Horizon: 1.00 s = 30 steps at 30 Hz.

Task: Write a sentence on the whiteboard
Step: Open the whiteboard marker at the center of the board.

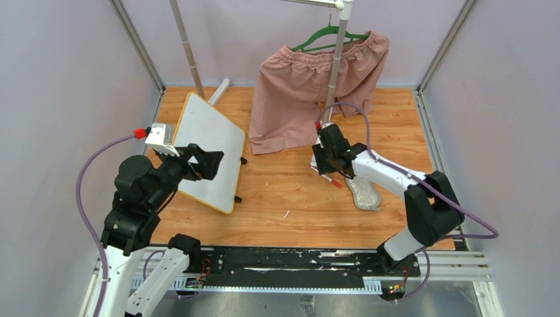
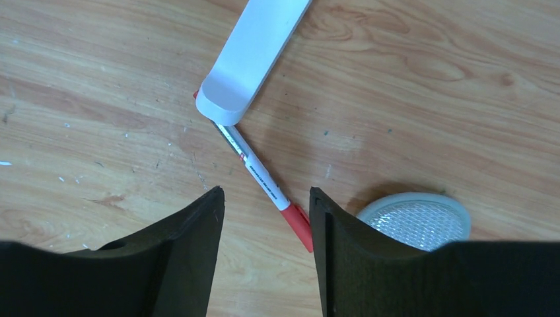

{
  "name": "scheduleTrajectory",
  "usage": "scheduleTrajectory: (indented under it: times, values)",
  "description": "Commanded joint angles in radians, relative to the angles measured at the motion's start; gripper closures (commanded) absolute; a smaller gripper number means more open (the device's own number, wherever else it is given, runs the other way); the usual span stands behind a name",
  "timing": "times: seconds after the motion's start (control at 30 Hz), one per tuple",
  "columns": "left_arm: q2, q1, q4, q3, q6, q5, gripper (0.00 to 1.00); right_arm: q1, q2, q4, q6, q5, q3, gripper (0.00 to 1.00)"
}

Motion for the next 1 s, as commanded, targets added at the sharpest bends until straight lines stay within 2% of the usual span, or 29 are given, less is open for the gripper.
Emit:
scheduleTrajectory:
  times: [0.0,0.2,0.5,0.63,0.77,0.97]
  values:
    - [-0.037,-0.007,0.156,-0.066,0.042,0.089,0.0,-0.019,0.079,0.007,-0.045,-0.067,0.034,0.47]
    - [-0.047,-0.033,0.195,-0.15,0.052,0.084,0.0,-0.019,0.149,0.008,-0.065,-0.096,0.046,0.54]
    - [-0.056,-0.039,0.219,-0.222,0.033,0.07,0.0,-0.019,0.187,0.015,-0.076,-0.1,0.019,0.56]
    - [-0.054,-0.039,0.237,-0.248,0.006,0.086,0.0,-0.019,0.209,0.023,-0.07,-0.11,0.017,0.62]
    - [-0.057,-0.039,0.236,-0.252,-0.002,0.086,0.0,-0.019,0.212,0.025,-0.061,-0.128,0.015,0.72]
    - [-0.062,-0.039,0.233,-0.255,-0.019,0.087,0.0,-0.014,0.198,0.015,-0.036,-0.14,-0.02,0.95]
